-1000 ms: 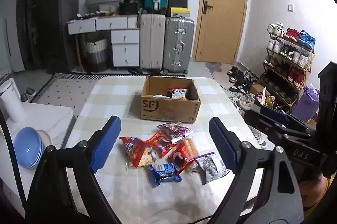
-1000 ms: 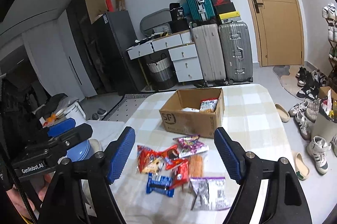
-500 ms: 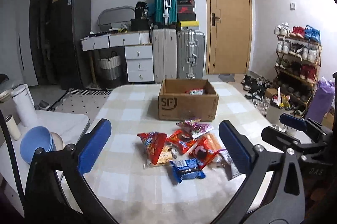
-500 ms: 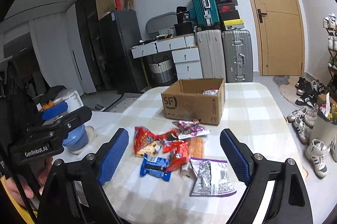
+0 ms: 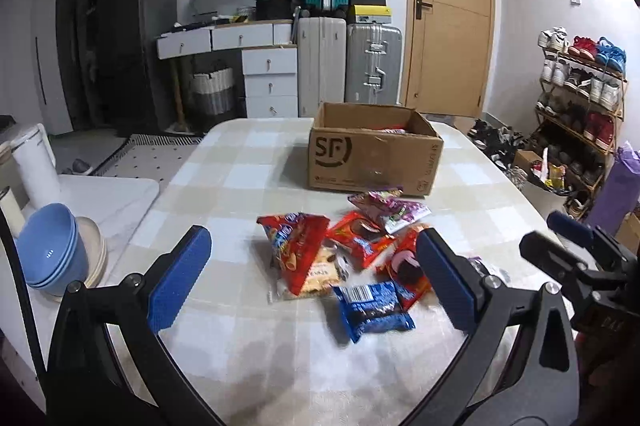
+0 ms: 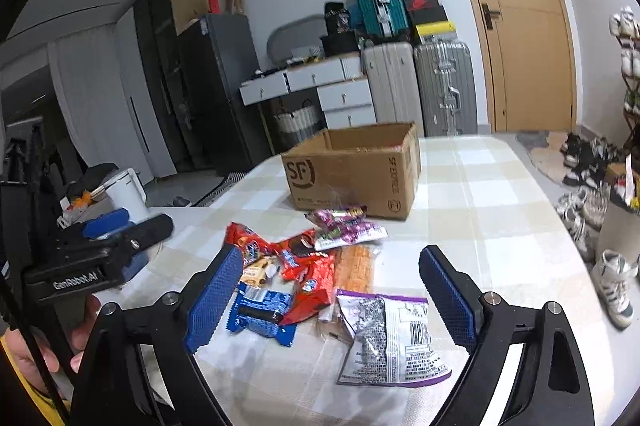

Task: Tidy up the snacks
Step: 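Withdraw both tools back toward the remaining snack pile, then grasp the silver-and-purple bag with the right gripper while the left gripper grasps the blue biscuit pack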

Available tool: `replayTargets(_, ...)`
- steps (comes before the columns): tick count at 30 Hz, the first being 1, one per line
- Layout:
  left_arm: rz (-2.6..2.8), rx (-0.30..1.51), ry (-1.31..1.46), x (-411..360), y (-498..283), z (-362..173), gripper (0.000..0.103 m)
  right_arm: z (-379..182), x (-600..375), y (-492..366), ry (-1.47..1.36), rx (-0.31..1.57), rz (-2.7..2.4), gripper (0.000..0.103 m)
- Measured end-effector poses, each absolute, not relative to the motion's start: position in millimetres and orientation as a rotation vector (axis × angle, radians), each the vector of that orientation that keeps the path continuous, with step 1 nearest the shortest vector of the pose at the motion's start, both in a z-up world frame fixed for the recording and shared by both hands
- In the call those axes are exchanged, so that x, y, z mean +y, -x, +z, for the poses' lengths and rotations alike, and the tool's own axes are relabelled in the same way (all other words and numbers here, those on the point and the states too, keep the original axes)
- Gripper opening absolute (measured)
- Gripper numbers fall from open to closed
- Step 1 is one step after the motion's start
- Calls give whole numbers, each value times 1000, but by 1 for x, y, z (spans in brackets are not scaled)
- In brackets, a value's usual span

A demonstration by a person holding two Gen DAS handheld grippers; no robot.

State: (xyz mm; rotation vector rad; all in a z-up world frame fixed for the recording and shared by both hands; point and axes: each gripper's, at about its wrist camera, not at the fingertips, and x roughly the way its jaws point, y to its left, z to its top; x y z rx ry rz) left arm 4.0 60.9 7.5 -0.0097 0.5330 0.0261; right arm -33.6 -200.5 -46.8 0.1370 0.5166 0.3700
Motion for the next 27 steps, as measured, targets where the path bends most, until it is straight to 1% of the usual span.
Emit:
replayTargets(4,31,502,-14,54,-7,6,102,-51,-202,28,-131,531,363,91)
replayTargets(18,27,569,-9,50,-8,-8,102,-54,-212,26,-153,561,323,92)
replayTargets(22,39,605,11,53,-13,-15,102,-67,-212,17,-117,634,281,92)
replayTargets(27,43,649,54,61,-17,-21,102,-96,-215,-2,-79,791,235,92)
